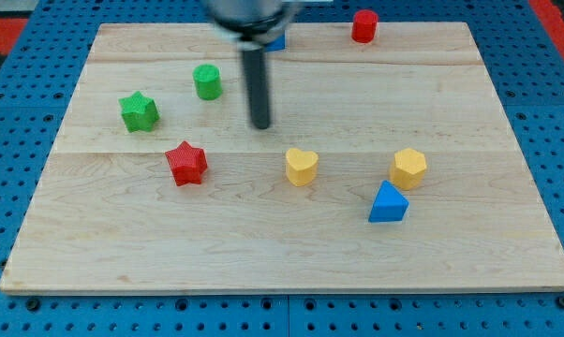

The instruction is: Adjust the yellow heart in between the yellow hexagon and the red star

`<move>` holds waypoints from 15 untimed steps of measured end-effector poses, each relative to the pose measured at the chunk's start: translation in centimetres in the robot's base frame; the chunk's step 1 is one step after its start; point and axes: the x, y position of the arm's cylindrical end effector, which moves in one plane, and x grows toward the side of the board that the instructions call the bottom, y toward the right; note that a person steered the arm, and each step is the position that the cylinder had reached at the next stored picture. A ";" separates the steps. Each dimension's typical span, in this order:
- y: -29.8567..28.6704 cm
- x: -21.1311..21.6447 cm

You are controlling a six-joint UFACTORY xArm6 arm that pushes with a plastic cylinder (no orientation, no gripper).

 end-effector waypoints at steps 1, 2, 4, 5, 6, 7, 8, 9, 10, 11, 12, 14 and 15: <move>10.4 -4.7; 16.8 -11.8; 16.6 -18.5; 7.7 -18.4; -0.5 -17.8; -0.4 -17.3; 1.0 -18.2; 2.0 -18.4; -5.9 -18.2; -14.9 -15.1; -14.5 -12.8; -27.3 -18.4; -26.3 -18.2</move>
